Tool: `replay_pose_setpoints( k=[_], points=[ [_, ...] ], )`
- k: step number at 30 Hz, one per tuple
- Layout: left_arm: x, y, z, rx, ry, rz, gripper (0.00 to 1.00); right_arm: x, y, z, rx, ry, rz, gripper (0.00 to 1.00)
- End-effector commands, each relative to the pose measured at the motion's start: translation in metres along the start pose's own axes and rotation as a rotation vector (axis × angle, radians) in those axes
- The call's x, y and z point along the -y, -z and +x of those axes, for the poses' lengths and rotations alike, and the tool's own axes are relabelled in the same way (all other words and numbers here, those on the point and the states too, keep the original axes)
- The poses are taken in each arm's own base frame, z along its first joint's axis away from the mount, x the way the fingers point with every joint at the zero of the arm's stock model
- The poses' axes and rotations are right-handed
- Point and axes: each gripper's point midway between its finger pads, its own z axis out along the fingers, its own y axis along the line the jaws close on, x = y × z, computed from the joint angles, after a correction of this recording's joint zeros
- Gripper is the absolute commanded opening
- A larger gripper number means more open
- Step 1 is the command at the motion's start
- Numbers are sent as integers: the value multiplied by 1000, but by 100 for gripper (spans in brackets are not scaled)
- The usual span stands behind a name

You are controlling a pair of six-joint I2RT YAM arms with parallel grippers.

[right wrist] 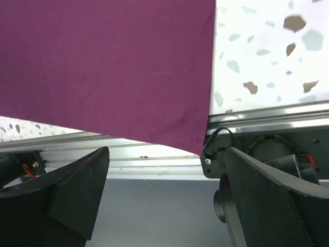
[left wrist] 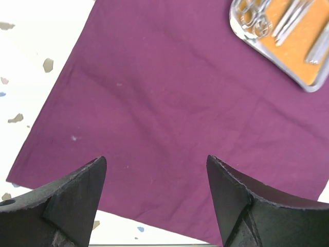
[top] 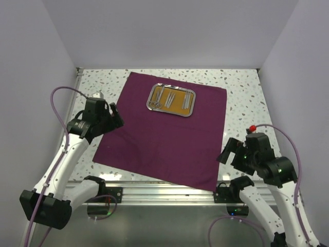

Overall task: Open and lay out the surgical kit
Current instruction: Open the surgical kit at the center of the board.

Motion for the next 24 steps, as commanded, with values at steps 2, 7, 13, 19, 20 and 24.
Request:
replay_pose_setpoints(
  k=[2,7,13,19,20,24],
  points=[
    [-3,-5,2,-7,11,-26,83,-17,10,-44,76,79,35,98],
    [15,-33,-28,11,-69,-24,87,-56,-18,-101,109,91,38,98],
    [31,-106,-77,-10,-90,0,89,-63,-76,-159,100,-13,116,99],
    [28,-187,-127,-54,-99,18,88,-45,-131,-227,112,-163,143,97],
    [29,-195,-132,-57,-105,27,88,-35,-151,-233,79,-176,181,96],
    [29,-231,-147,-58,-138,45,87,-29,-182,-275,103,-178,209,93]
  ],
)
